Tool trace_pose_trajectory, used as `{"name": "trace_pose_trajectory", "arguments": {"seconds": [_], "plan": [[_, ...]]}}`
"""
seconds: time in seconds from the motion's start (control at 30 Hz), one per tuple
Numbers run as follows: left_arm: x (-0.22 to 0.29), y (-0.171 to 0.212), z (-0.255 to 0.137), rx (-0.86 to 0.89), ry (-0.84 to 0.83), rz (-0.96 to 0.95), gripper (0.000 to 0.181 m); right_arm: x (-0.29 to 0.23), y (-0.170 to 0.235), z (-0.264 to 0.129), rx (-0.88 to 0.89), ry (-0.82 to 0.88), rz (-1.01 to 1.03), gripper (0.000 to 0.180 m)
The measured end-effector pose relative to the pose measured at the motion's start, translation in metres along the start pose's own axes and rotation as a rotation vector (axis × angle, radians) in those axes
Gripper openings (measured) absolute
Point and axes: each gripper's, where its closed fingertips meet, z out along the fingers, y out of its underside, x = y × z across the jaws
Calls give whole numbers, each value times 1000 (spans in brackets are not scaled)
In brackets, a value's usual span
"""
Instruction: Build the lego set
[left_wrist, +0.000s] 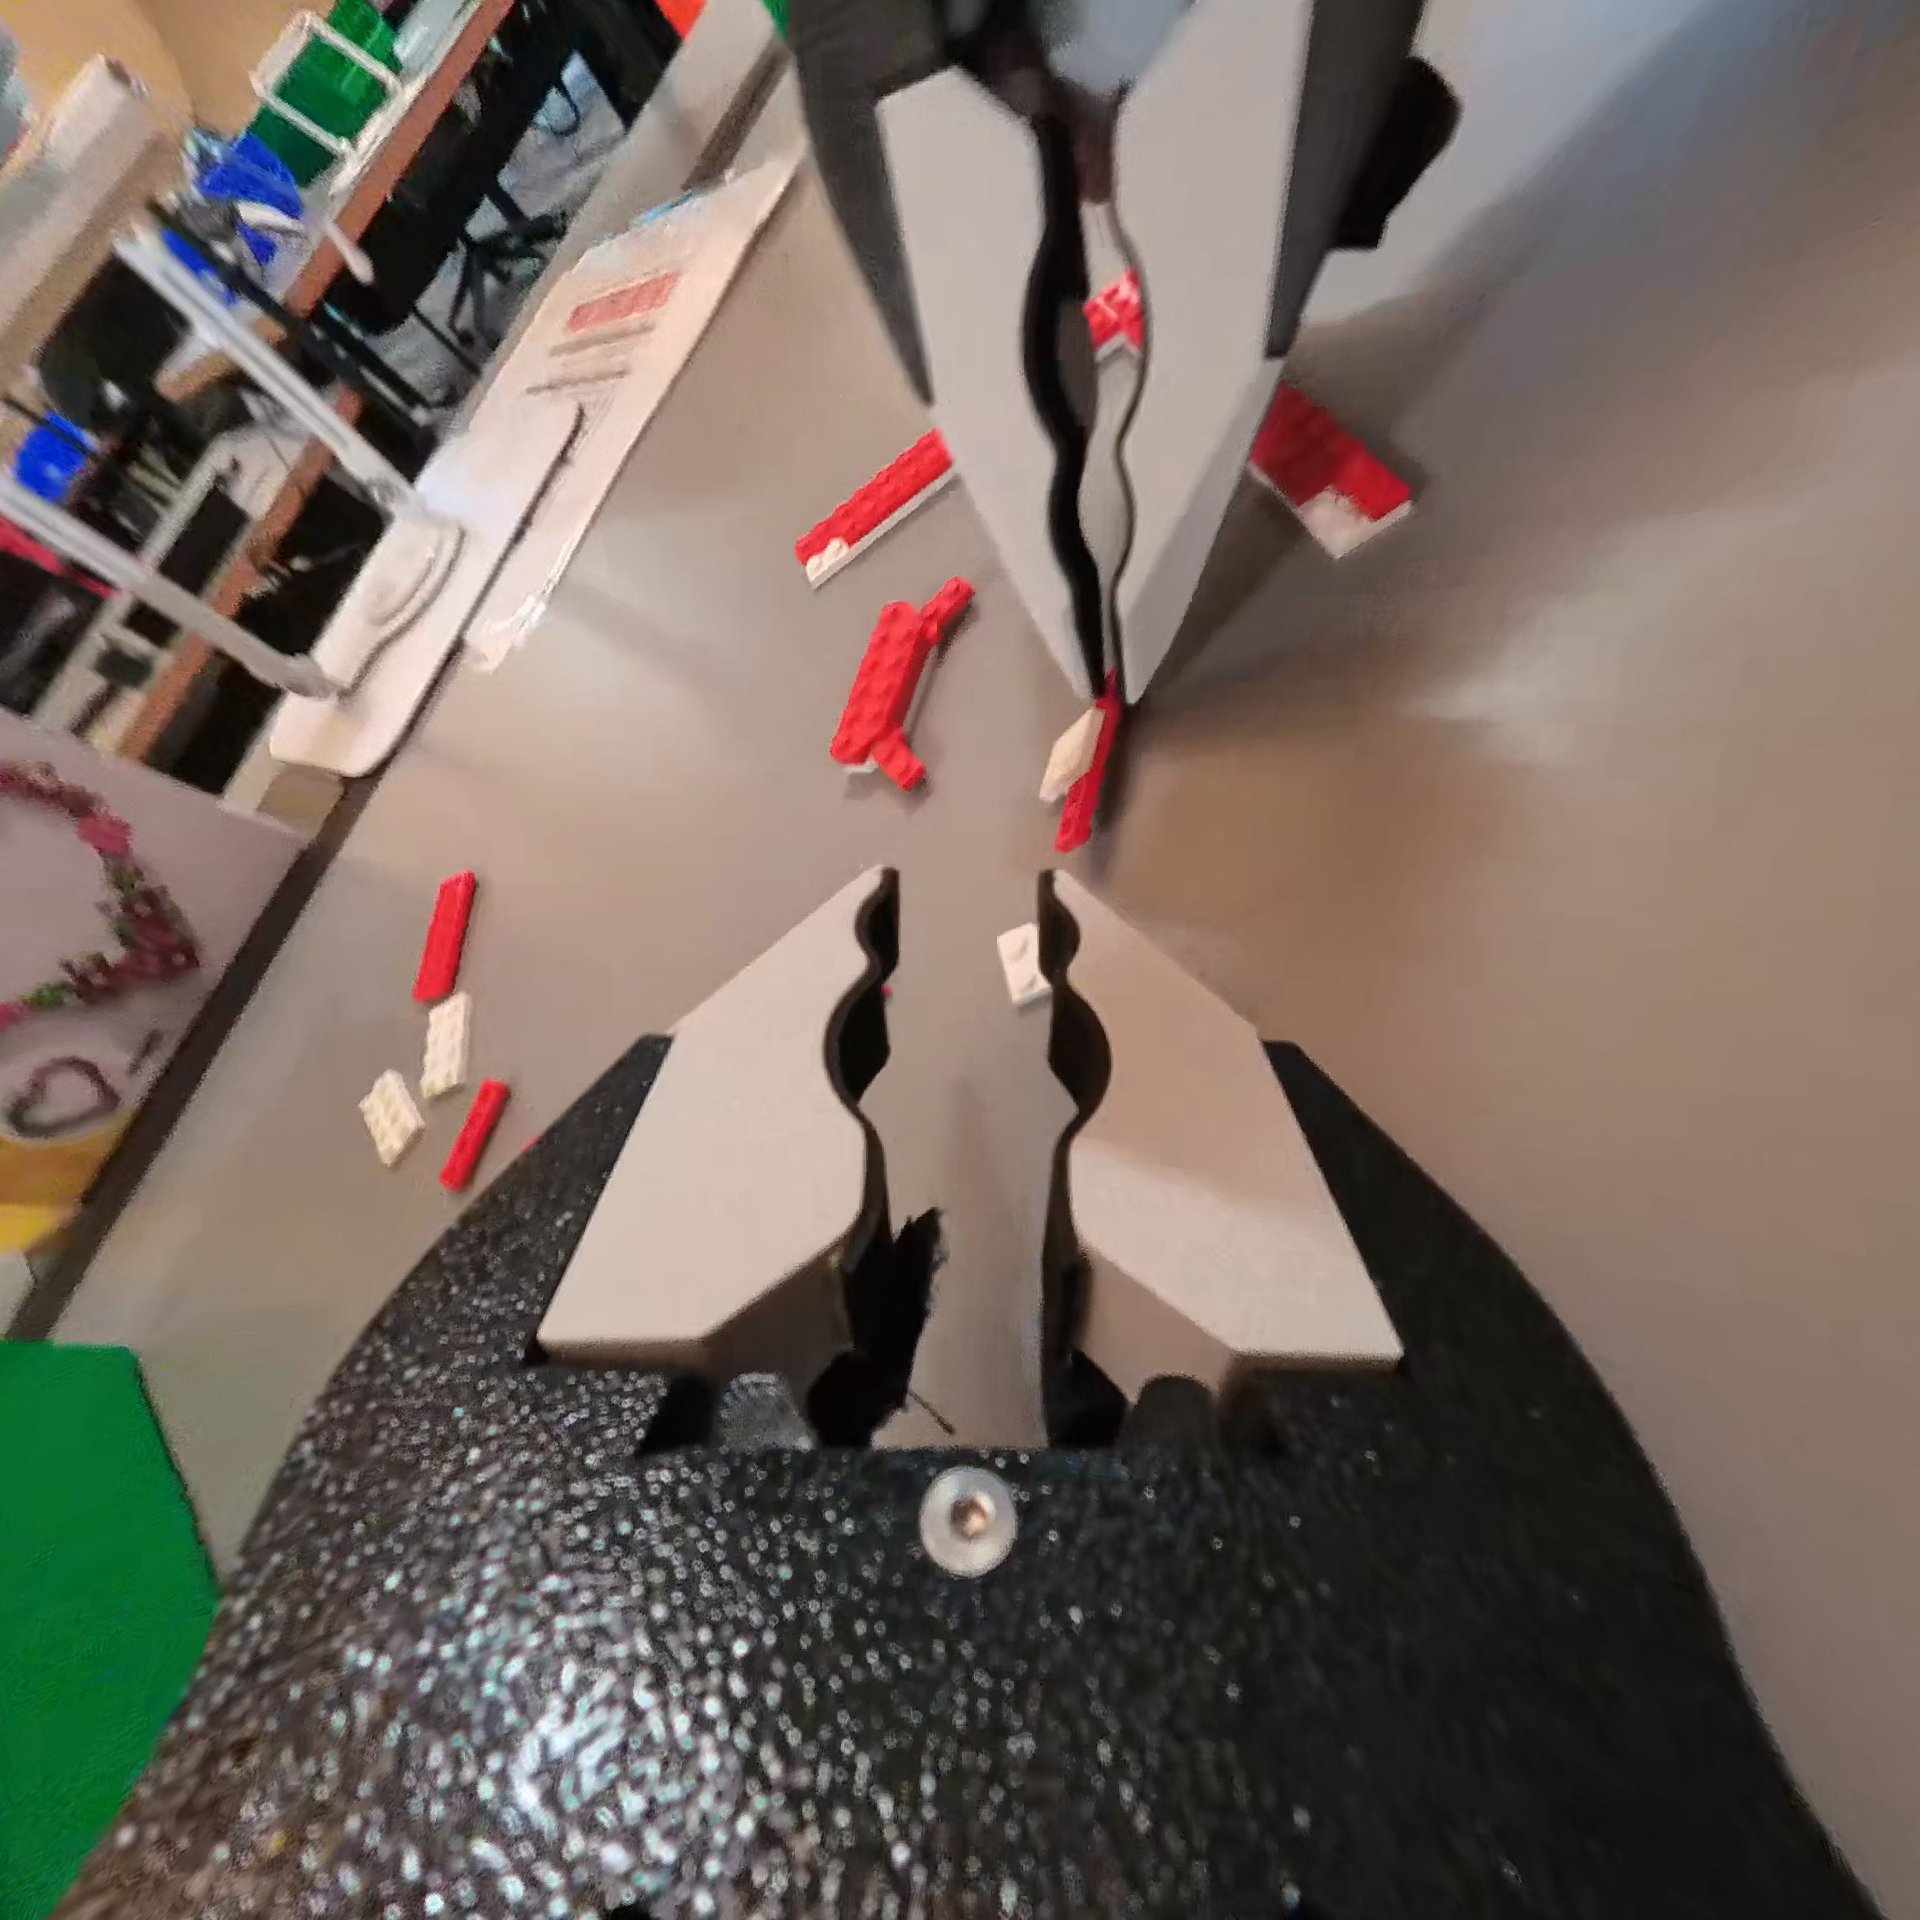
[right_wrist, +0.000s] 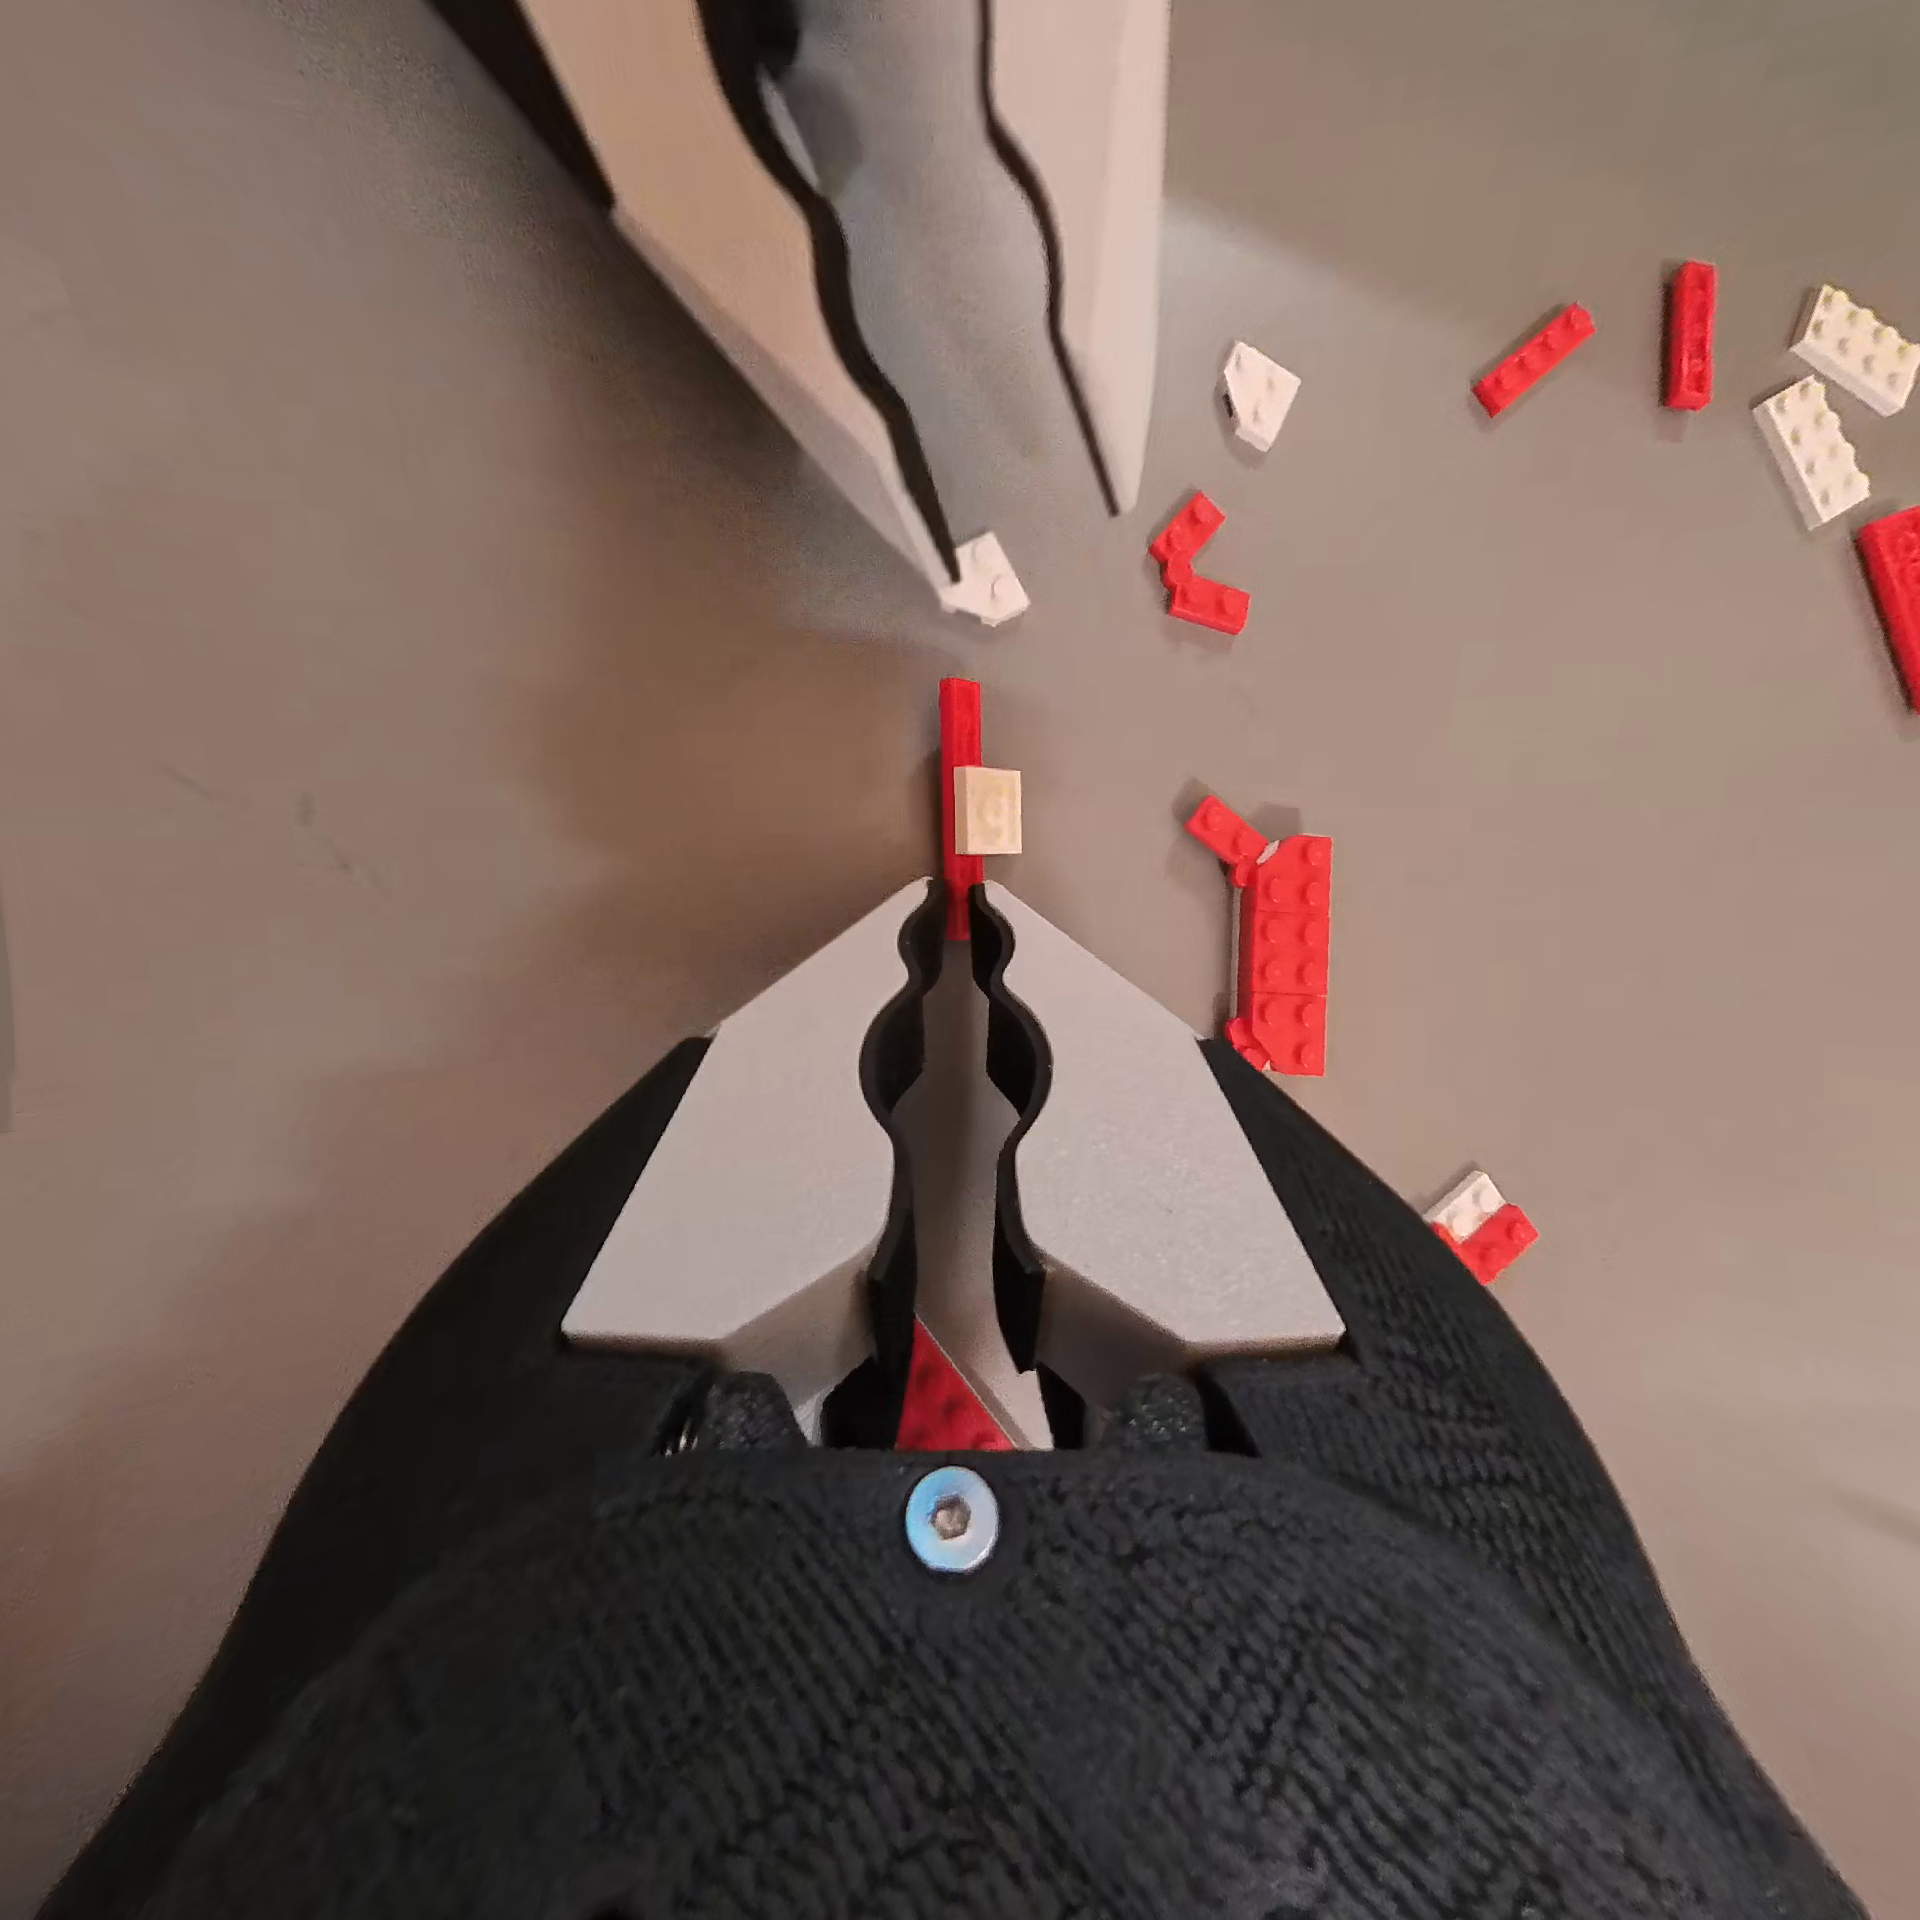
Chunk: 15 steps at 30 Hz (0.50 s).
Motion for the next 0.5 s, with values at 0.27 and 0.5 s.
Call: {"name": "trace_pose_trajectory", "arguments": {"seconds": [0.27,0.5], "plan": [[3,10,-5,-13,122,-218,29,-5,-1,0,-5,-18,-14,22],[11,18,2,-80,151,-225,31,-4,-10,-9,71,-39,19,26]]}}
